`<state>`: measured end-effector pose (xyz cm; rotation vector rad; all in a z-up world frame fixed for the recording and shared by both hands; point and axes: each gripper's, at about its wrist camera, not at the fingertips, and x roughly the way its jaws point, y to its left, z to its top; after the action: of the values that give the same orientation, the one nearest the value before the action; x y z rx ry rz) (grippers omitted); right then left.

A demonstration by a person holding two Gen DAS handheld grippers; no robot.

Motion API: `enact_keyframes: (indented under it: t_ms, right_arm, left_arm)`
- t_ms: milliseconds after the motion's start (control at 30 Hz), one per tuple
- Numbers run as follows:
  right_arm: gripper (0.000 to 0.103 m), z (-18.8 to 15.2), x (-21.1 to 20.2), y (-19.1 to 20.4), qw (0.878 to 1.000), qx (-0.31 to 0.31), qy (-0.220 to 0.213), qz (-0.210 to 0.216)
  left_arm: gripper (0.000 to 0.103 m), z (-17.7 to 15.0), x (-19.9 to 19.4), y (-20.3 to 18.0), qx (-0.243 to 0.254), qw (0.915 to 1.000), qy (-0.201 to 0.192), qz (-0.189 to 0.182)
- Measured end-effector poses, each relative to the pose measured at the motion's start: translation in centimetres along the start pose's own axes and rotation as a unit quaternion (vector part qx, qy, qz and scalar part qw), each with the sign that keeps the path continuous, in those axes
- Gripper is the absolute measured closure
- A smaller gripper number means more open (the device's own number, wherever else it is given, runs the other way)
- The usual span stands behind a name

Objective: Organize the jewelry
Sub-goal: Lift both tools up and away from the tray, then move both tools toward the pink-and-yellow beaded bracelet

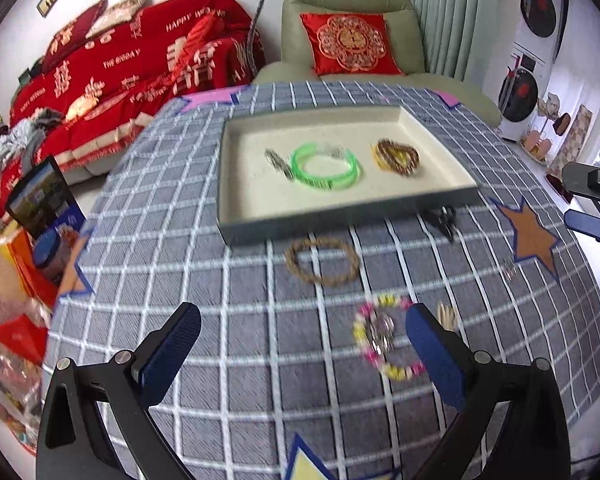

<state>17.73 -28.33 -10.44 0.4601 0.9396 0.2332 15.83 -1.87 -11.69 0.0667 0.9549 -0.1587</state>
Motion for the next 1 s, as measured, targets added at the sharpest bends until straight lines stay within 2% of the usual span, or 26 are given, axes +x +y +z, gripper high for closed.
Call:
enact_keyframes:
  t_ms: [200,433,700,1000]
  right_arm:
    - [0.0,-2.0,-0.4,-1.0,1.0,0.009,0.014,-0.005]
    - [0.0,-4.1,0.0,-1.8,0.999,0.003,0.034,-0.029]
    - [0.0,-4.8,0.8,-3.0,0.996,-0.007,0.044,-0.083]
    - [0.0,-5.3,2.2,-3.5,0.991,-0.024,0.058,-0.122]
  left_arm:
    - [0.0,-2.2,0.4,-1.1,-0.002,0.9997,0.024,-0.009]
    - [0.0,-3.2,2.0,-1.1,-0.044,0.9974,0.054,-0.017]
    - [0.0,-3.6,2.9,-1.4,-0.064,0.9957,0.066,-0.009]
    - [0.0,-4.0,3.8,-1.4,-0.075,0.994,0.079,0.0]
